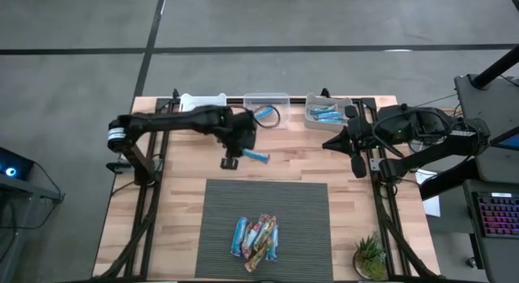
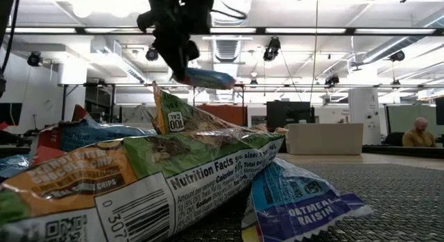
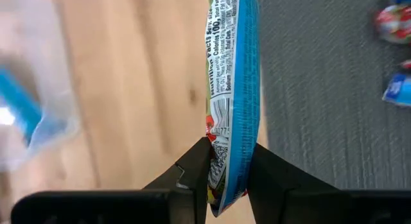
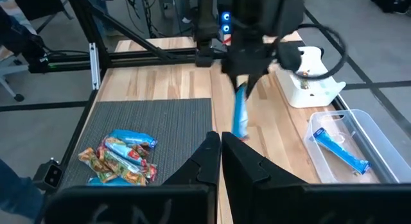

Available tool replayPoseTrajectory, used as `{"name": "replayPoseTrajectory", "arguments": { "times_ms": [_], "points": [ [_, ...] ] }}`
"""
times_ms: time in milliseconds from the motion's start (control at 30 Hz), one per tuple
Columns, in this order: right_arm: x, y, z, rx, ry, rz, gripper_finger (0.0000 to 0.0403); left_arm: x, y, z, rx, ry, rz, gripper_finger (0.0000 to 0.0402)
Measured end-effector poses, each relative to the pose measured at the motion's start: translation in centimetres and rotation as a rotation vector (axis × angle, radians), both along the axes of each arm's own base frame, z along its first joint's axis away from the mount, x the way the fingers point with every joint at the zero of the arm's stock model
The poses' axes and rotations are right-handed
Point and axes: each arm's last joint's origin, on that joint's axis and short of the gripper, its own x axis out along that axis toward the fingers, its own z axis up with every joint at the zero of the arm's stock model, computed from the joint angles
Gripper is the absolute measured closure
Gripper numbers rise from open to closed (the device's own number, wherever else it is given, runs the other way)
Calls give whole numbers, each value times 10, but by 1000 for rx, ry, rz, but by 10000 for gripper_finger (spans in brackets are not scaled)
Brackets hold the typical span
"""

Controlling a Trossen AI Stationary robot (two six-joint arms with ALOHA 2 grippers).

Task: Pick and place Granola Bars by type
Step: Put the red granola bar into the white bin

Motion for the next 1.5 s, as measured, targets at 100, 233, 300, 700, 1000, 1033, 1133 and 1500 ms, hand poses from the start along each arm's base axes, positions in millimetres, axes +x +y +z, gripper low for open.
{"name": "replayPoseTrajectory", "arguments": {
  "times_ms": [100, 233, 300, 700, 1000, 1033, 1133, 1500],
  "points": [
    [-1, 0, 1, 3, -5, -1, 394, -13, 17, 3, 15, 1, 47, 333],
    [-1, 0, 1, 6, -7, -2, 394, -34, 42, 3, 27, 13, 141, 333],
    [-1, 0, 1, 6, -7, -2, 394, -45, 54, 1, 28, 12, 191, 333],
    [-1, 0, 1, 10, -7, -4, 394, -120, 105, -4, 87, -25, 455, 333],
    [-1, 0, 1, 11, -7, -4, 394, -145, 118, 3, 249, 41, 513, 333],
    [-1, 0, 1, 11, -7, -4, 394, -146, 119, 3, 262, 50, 512, 333],
    [-1, 0, 1, 10, -7, -4, 394, -148, 121, 2, 290, 74, 471, 333],
    [-1, 0, 1, 11, -7, -5, 394, -137, 139, -6, 383, 72, 388, 333]
  ]
}}
